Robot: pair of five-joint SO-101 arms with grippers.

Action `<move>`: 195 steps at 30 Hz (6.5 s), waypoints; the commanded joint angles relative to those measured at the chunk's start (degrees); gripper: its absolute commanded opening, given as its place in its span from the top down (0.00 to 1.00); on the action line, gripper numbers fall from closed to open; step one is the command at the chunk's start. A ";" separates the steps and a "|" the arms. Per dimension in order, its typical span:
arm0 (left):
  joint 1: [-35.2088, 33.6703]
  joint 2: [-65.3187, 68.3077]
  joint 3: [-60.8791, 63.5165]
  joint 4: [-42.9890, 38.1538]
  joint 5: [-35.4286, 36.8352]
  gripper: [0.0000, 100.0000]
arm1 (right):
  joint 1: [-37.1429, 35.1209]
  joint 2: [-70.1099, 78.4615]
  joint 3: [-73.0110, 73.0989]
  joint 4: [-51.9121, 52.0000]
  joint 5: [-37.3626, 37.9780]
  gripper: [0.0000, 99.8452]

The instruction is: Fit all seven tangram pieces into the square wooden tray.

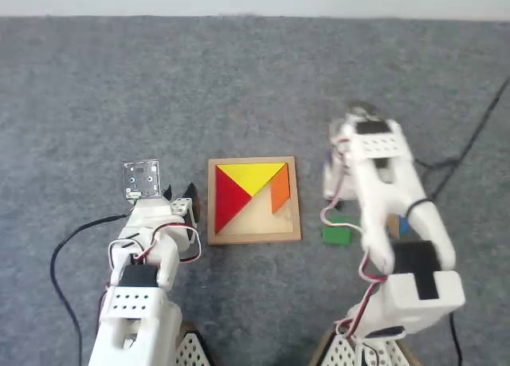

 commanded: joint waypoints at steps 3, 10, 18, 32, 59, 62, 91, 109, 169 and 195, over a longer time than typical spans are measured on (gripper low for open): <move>-0.35 -0.79 -0.75 0.26 0.53 0.85 | 8.13 -3.65 4.22 -7.78 8.62 0.90; -0.35 -0.79 -0.75 0.26 0.53 0.85 | 11.38 -5.14 5.54 -9.10 8.97 0.90; -0.35 -0.79 -0.75 0.26 0.53 0.85 | 17.54 -10.24 8.44 -9.27 11.34 0.90; -0.26 -0.79 -0.66 0.26 0.53 0.85 | 17.63 -3.47 12.04 -13.23 14.15 0.85; -0.18 -0.79 -0.66 0.26 0.53 0.85 | 14.64 2.42 2.99 -7.69 16.44 0.99; -0.18 -0.79 -0.66 0.26 0.53 0.85 | 10.95 -1.89 0.53 -4.00 16.09 0.99; -0.18 -0.79 -0.66 0.26 0.44 0.85 | -35.56 9.54 -24.18 -5.05 -1.14 0.99; -0.18 -0.79 -0.66 0.26 0.44 0.85 | -26.15 16.75 -33.85 -0.92 1.32 0.80; -0.18 -0.79 -0.66 0.26 0.44 0.85 | -30.90 -2.77 -6.77 -9.80 6.15 0.99; -0.18 -0.79 -0.75 0.18 0.53 0.85 | -20.53 5.49 -13.36 -8.92 6.33 0.99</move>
